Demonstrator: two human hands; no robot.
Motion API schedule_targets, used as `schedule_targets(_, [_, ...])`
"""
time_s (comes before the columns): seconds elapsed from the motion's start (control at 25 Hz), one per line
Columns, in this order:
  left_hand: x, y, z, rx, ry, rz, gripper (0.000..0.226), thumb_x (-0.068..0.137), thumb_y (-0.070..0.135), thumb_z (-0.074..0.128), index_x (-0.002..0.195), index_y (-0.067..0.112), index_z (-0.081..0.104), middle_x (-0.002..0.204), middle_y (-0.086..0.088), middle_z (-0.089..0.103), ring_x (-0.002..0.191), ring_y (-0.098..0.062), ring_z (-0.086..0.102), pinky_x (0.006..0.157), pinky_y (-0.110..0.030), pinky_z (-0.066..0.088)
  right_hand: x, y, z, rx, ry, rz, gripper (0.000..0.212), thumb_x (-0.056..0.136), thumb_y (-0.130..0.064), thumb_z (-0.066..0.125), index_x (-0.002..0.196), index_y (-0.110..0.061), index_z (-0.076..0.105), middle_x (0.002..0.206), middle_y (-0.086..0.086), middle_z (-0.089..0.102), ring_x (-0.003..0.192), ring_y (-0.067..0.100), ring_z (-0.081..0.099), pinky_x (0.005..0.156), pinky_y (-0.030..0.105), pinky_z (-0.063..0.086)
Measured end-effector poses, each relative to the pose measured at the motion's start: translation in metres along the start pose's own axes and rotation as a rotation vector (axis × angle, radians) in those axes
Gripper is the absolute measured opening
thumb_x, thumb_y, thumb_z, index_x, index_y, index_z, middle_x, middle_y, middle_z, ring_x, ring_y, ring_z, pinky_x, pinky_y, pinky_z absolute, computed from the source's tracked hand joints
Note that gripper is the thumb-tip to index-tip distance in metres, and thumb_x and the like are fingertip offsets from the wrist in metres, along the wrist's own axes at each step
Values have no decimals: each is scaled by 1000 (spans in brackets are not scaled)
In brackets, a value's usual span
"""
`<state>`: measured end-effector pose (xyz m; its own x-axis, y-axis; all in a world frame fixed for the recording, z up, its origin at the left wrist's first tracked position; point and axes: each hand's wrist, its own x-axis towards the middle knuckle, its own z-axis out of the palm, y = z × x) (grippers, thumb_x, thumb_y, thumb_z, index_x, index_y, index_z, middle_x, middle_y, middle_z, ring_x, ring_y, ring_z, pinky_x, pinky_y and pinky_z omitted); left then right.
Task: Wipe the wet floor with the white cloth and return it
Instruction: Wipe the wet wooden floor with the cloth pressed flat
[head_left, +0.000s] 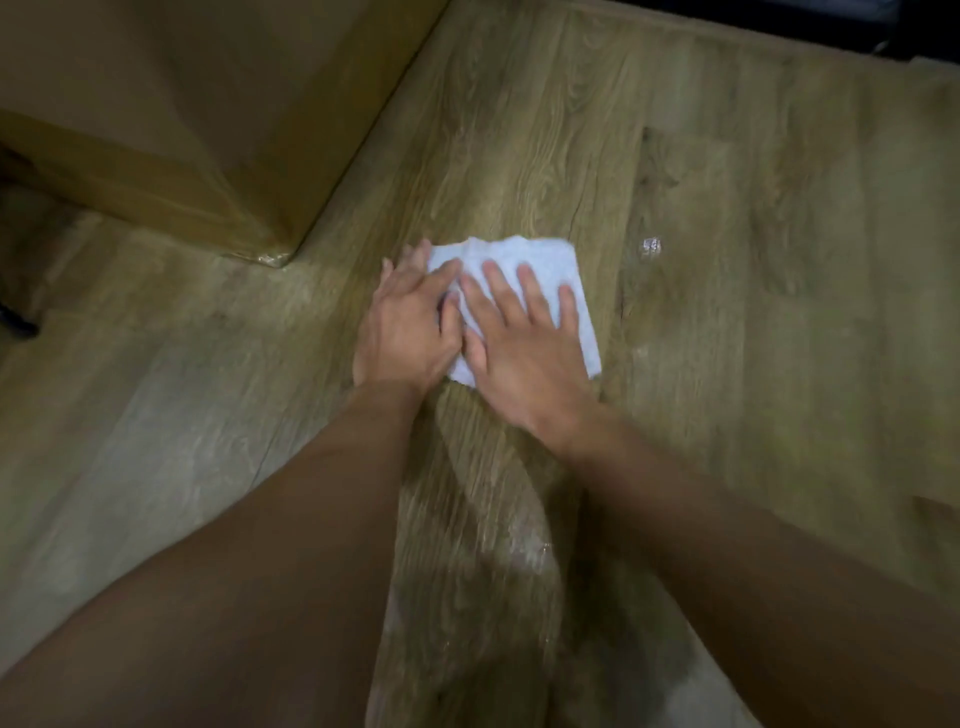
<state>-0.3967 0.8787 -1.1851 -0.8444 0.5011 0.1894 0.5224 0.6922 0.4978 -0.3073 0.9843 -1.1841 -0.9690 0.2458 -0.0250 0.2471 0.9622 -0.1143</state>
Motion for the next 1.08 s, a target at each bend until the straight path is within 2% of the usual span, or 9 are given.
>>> schedule_targets(0.12, [-5,3,0,85,-46,75,40,98,21,43,136,13,53,150,-13,39,142,-28,32,121,-39,12,-35,15,-4,-3,-31,1,59,98,-51,13,153,-28,20,161,-4,17,149,21,10,119,50,5])
schedule_targets(0.32, [32,14,-2,519,-173,-47,50,103,23,22,149,2,24,157,-20,18,148,-34,9,120,-51,4,45,27,-13,75,-189,-12,56,100,-52,14,153,-37,3,162,-13,-4,149,15,-8,118,48,-7])
schedule_targets(0.4, [35,27,-5,495,-161,-57,52,101,20,28,147,-3,24,155,-23,21,147,-34,13,119,-49,8,47,21,-12,79,-184,7,56,101,-46,14,154,-32,2,162,-11,-5,149,17,-9,118,49,-7])
schedule_targets(0.52, [-31,49,1,290,-187,58,50,95,10,36,143,-4,35,151,-22,33,143,-31,27,120,-39,13,-20,22,-9,49,-85,-16,57,100,-39,14,155,-26,8,163,-7,4,150,19,-1,119,48,-2])
schedule_targets(0.6, [-82,61,-1,242,-261,162,57,90,17,30,139,-9,40,147,-26,38,140,-35,33,120,-43,17,-79,30,-9,51,-49,-40,59,97,-41,10,154,-25,16,162,-7,13,149,19,7,119,45,4])
schedule_targets(0.72, [-58,68,6,448,-411,222,73,87,32,8,149,-6,18,157,-23,15,148,-33,12,121,-42,5,-85,53,-17,75,-101,-6,54,102,-41,16,153,-28,14,161,-10,12,149,13,6,119,40,2])
schedule_targets(0.8, [-5,77,26,526,-441,134,66,95,29,18,151,-3,2,159,-20,-2,149,-31,-2,121,-44,0,-29,70,-23,97,-139,24,54,103,-40,20,154,-30,5,162,-11,2,149,12,-1,120,40,-2])
schedule_targets(0.92, [44,87,38,573,-553,-10,64,99,22,26,152,-1,-3,160,-19,-7,148,-32,-6,120,-49,0,24,80,-29,123,-267,78,63,99,-34,29,154,-28,-1,162,-10,-5,149,14,-6,120,43,-5])
schedule_targets(1.08, [-26,107,33,530,-501,131,66,97,29,21,151,1,-2,159,-20,-4,148,-31,-4,121,-45,-2,-69,83,-24,116,-125,82,56,102,-38,13,155,-22,8,163,-6,4,150,15,-1,121,43,-1])
